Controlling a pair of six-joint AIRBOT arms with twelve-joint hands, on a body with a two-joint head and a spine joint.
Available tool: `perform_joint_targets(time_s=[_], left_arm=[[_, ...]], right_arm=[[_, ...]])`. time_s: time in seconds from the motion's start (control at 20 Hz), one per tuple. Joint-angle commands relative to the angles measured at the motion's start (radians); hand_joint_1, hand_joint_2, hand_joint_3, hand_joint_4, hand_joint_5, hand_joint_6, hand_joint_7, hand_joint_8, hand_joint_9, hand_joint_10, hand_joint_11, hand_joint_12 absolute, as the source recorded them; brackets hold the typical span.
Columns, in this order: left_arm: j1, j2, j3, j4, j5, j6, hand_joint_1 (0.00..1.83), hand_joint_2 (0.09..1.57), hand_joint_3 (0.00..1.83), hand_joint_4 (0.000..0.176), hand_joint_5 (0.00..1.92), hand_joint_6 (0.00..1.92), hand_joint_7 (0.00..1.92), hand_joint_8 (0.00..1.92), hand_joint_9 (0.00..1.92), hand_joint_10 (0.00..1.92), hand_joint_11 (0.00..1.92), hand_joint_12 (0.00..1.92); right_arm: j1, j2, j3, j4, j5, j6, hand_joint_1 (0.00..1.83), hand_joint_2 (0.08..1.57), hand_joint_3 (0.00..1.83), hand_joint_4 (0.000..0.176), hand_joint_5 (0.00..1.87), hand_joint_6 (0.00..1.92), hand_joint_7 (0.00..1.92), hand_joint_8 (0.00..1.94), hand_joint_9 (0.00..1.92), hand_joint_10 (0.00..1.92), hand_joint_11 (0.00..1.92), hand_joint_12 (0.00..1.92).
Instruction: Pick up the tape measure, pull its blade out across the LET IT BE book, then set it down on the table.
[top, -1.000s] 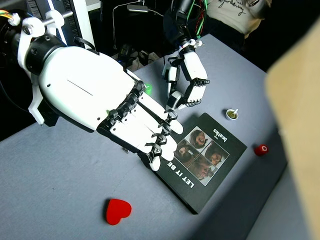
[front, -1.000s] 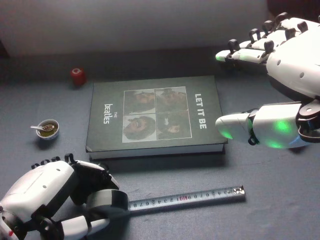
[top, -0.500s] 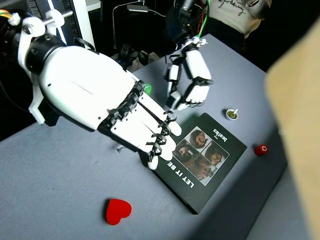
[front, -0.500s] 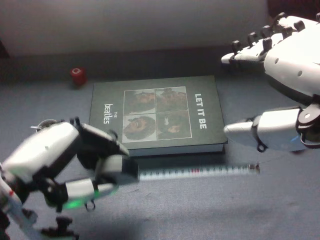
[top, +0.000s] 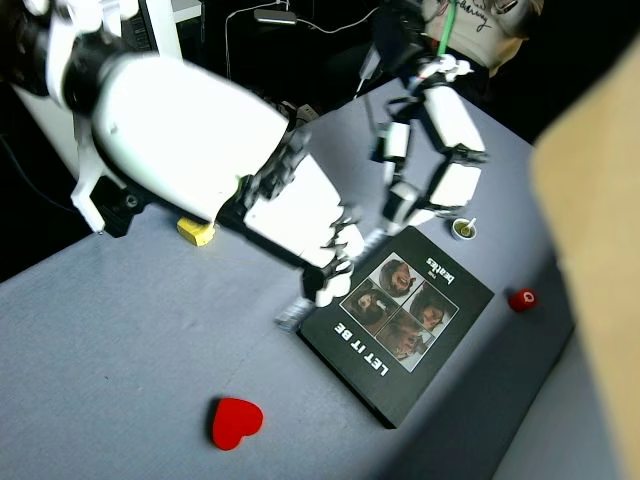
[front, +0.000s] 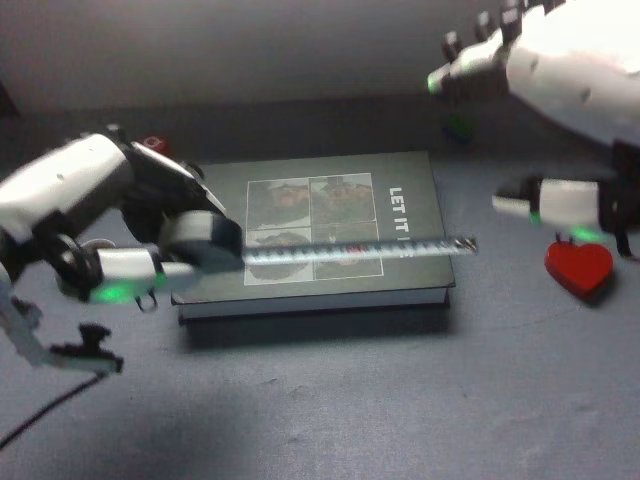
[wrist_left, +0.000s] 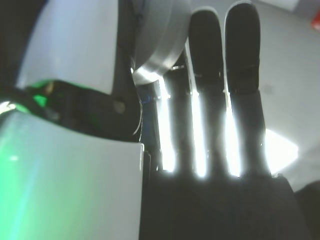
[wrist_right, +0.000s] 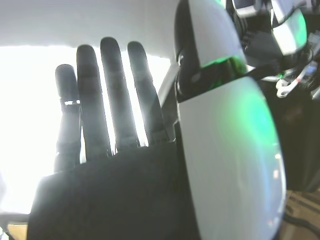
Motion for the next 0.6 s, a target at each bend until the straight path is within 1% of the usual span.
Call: perform_joint_targets(time_s=[0.0,0.15,0.25,0.3,0.4,0.55], left_arm=[[-0.014,0.006,0.012,0.024,-0.105,-0.021,1.39,1.07,0.00,0.000,1.13,0.59,1.09,0.84,0.93,1.19,0.81,1.03],[-0.037,0.016,0.077,0.023,-0.065,-0.030,1.39,1.07,0.00,0.000,1.12,0.59,1.09,0.83,0.93,1.19,0.82,1.03],[-0.045,0.018,0.105,0.021,-0.061,-0.042,1.39,1.07,0.00,0.000,1.09,0.62,1.10,0.82,0.93,1.19,0.81,1.02],[-0.050,0.018,0.117,0.034,-0.048,-0.047,1.39,1.07,0.00,0.000,1.08,0.63,1.10,0.82,0.93,1.20,0.81,1.02],[-0.062,0.017,0.127,0.045,-0.016,-0.056,1.39,1.07,0.00,0.000,1.11,0.61,1.09,0.82,0.93,1.19,0.81,1.02],[-0.073,0.010,0.130,0.042,-0.019,-0.073,1.39,1.07,0.00,0.000,1.11,0.58,1.09,0.84,0.93,1.20,0.81,1.02]], right_arm=[[0.005,0.004,-0.001,-0.037,0.003,-0.003,1.06,1.12,0.01,0.000,0.53,0.01,0.54,0.00,0.51,0.02,0.06,1.13],[0.002,-0.009,0.018,-0.037,0.007,0.031,1.08,1.14,0.02,0.000,0.55,0.01,0.54,0.00,0.52,0.02,0.09,1.14],[-0.009,-0.036,0.032,-0.038,0.014,0.033,1.08,1.15,0.02,0.000,0.56,0.01,0.55,0.01,0.54,0.02,0.10,1.14],[-0.023,-0.059,0.047,-0.038,0.014,0.032,1.09,1.15,0.01,0.000,0.56,0.02,0.56,0.01,0.55,0.03,0.10,1.14],[-0.046,-0.106,0.076,-0.038,0.014,0.032,1.08,1.15,0.01,0.000,0.56,0.01,0.58,0.01,0.56,0.03,0.10,1.14],[-0.085,-0.174,0.117,-0.043,0.036,0.032,1.08,1.15,0.01,0.000,0.58,0.02,0.59,0.02,0.56,0.03,0.11,1.15]])
